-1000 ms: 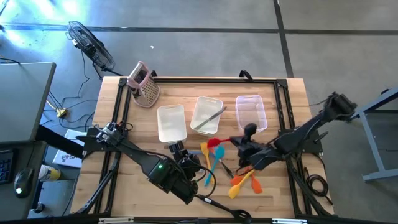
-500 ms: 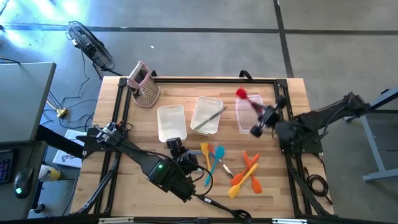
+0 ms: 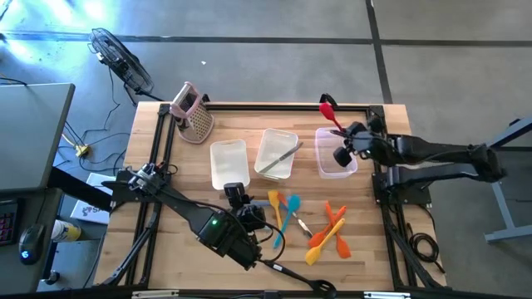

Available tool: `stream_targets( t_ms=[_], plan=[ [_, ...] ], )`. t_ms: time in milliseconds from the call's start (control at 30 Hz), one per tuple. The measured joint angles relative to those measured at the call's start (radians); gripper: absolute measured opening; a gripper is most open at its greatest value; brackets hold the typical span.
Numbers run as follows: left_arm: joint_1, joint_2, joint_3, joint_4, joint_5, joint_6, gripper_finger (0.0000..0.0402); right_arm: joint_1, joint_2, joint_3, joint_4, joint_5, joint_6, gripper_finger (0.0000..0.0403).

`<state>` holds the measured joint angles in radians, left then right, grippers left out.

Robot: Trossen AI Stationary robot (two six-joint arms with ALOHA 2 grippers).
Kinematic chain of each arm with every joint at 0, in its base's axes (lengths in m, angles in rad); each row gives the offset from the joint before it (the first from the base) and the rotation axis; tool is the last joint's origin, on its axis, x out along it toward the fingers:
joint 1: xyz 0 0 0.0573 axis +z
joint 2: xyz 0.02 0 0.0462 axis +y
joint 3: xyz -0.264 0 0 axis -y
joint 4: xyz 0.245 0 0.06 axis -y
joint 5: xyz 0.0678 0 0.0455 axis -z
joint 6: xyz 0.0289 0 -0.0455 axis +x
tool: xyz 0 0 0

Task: Pick & Place Kitchen Items
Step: Put the red spatula into the transparent bin

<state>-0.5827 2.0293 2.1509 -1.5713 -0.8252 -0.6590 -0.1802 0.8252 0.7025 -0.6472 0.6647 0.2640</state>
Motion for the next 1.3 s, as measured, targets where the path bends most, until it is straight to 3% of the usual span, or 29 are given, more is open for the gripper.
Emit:
stream_targets(
  t_ms=[267,567,833,1300],
  plan=[
    [0.0,0.0,0.0,0.0,0.046,-0.003,0.0173,-0.129,0.089,0.0,0.027,-0.171,-0.059,0.0028],
    [0.0,0.0,0.0,0.0,0.017,0.002,0.0173,-0.235,0.186,0.0,0.029,-0.354,-0.056,0.0028],
    [0.0,0.0,0.0,0.0,0.034,0.001,0.0173,-0.238,0.259,0.0,-0.031,-0.389,0.004,0.0028],
    [0.0,0.0,0.0,0.0,0.051,0.0,0.0173,-0.198,0.254,0.0,-0.085,-0.421,0.052,0.0028]
  ],
)
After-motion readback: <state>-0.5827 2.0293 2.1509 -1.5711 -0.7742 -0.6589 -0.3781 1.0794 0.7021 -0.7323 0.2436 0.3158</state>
